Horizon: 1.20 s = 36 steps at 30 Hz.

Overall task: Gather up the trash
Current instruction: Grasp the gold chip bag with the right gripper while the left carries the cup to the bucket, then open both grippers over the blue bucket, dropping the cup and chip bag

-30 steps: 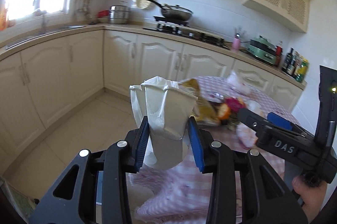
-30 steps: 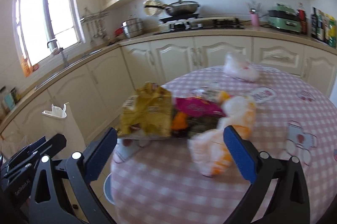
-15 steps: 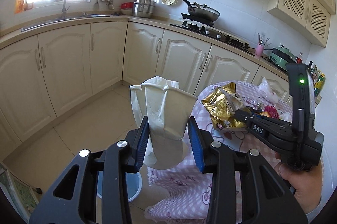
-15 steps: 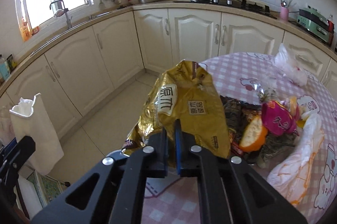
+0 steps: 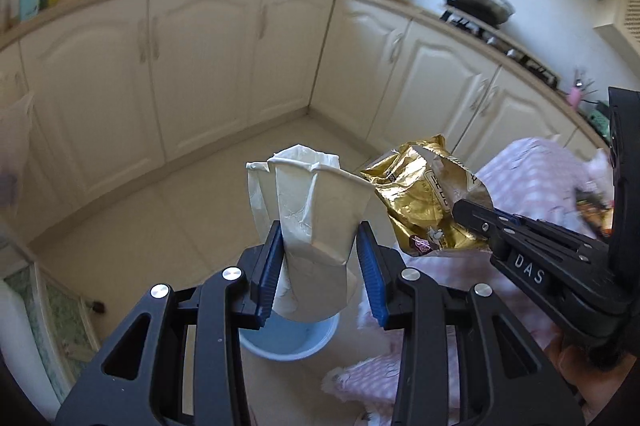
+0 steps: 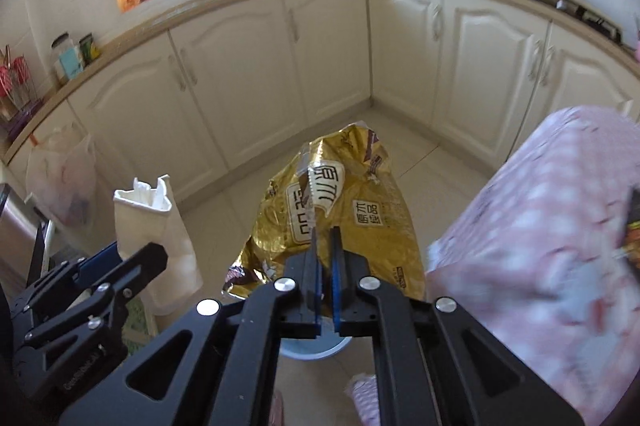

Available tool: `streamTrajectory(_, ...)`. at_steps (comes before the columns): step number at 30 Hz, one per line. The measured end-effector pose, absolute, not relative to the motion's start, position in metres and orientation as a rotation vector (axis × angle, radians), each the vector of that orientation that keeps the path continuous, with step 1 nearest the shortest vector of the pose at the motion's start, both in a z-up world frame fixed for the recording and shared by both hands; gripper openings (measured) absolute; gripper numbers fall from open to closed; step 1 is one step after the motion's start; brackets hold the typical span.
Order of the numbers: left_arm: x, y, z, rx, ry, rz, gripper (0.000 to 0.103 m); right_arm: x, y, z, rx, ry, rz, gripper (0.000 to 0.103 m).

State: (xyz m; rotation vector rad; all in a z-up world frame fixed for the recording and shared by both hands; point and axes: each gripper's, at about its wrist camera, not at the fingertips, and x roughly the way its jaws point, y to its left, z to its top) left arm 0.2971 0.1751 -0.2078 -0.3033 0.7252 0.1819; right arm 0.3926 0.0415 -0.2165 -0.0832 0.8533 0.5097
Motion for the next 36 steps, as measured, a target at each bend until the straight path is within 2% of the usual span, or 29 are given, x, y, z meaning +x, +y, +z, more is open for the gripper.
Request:
streamTrajectory(11, 0.337, 0.219, -0.331, -0.377, 0.967, 0.256, 0.035, 0.434, 0.111, -0.363, -0.098, 1.163, 0.564, 0.005)
streamTrajectory(15, 0.354, 0.224, -0.357, -0.386, 1.018, 0.248, 0.035, 0.457, 0.12, -0.39, -0.053, 1.224, 0.575, 0.011)
streamTrajectory(16, 0.358, 0.227, -0.364, -0.395, 1.03, 0.246, 0.035, 0.46, 0.123, -0.395, -0.049, 1.228, 0.575, 0.023)
streamTrajectory(18, 0.362, 0.229, -0.372, -0.403, 1.041, 0.243, 0.035, 0.464, 0.128, -0.4, -0.058, 1.225, 0.559, 0.034)
streamTrajectory(24, 0.37, 0.226, -0.386, -0.427, 1.067, 0.215, 0.035, 0.464, 0.12, -0.406, -0.073, 1.193, 0.501, 0.034)
streamTrajectory(30, 0.374, 0.22, -0.376, -0.419, 1.026, 0.176, 0.037, 0.458, 0.105, -0.382, -0.097, 1.073, 0.432, 0.034)
streamTrajectory(31, 0.374, 0.219, -0.372, -0.422, 1.013, 0.17, 0.038, 0.456, 0.104, -0.376, -0.102, 1.051, 0.428, 0.034)
streamTrajectory(33, 0.372, 0.218, -0.365, -0.43, 0.987, 0.17, 0.052, 0.453, 0.097, -0.364, -0.105, 1.014, 0.422, 0.034)
streamTrajectory(36, 0.365, 0.215, -0.348, -0.436, 0.947, 0.17, 0.058, 0.448, 0.09, -0.347, -0.09, 0.983, 0.42, 0.036)
